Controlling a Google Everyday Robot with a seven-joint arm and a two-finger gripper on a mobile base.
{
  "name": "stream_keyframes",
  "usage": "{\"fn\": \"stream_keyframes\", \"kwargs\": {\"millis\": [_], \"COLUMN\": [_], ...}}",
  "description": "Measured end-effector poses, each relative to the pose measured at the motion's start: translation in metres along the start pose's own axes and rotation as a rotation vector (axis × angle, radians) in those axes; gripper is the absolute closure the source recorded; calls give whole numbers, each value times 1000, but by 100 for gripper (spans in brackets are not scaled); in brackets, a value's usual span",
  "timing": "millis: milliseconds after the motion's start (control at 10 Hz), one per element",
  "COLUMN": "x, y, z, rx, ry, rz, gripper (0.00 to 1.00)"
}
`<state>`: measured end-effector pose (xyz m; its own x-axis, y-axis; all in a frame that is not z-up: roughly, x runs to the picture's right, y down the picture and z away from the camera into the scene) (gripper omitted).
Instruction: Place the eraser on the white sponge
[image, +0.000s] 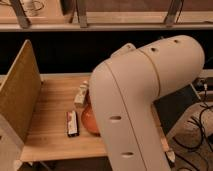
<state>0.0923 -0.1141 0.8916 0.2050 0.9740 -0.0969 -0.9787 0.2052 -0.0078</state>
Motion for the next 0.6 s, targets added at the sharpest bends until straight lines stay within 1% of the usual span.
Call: {"fn": "stream_keyframes", "kwargs": {"millis": [400, 500, 600], "x": [0, -1, -4], "y": [1, 4, 10], "z": [0, -1, -2], "rx": [-3, -12, -30], "ry": [-2, -5, -11], "rz": [-6, -19, -45], "gripper": [20, 20, 20]}}
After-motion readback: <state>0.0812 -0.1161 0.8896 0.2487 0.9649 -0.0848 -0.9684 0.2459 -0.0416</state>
